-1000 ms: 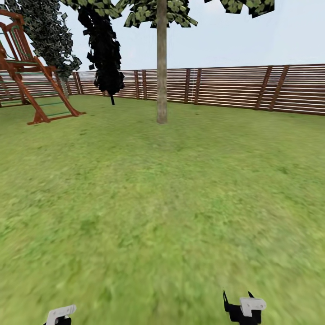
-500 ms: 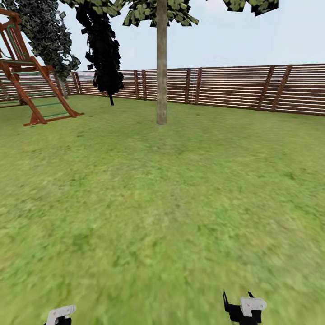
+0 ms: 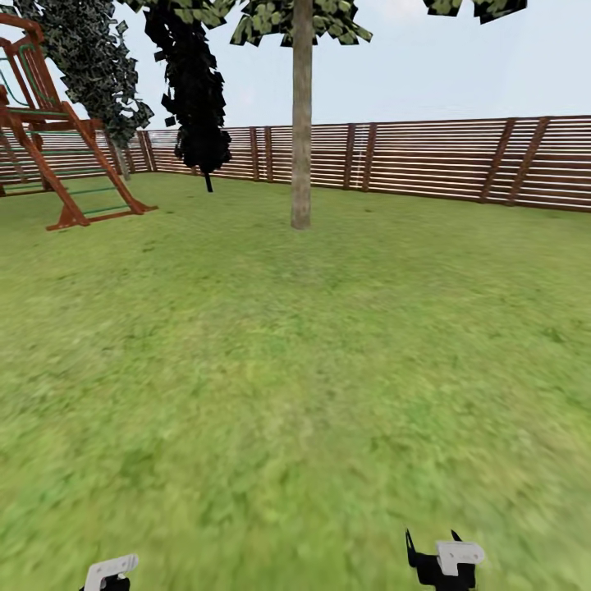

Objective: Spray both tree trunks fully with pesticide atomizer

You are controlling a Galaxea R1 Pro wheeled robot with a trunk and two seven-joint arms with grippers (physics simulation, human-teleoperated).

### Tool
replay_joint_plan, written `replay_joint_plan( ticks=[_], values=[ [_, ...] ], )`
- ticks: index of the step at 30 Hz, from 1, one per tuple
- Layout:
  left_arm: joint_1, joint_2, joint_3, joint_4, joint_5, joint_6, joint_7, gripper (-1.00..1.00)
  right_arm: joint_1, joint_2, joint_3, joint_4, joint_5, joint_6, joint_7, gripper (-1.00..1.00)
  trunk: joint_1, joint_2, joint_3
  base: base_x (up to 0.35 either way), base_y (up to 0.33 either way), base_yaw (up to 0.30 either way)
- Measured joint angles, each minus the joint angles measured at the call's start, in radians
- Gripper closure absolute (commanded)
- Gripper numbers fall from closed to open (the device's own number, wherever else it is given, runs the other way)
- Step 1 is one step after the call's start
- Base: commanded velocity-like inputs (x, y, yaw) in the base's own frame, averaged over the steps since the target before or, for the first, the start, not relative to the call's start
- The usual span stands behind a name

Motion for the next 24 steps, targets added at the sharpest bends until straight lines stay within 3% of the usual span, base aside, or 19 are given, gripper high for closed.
replay_joint_plan(
  ticks=[24],
  values=[
    [0.0,0.0,0.0,0.0,0.0,0.0,0.0,1.0,0.0,0.0,0.0,0.0,0.0,0.0,0.0,-1.0,0.0,0.0,0.0,0.34,0.0,0.001]
  ],
)
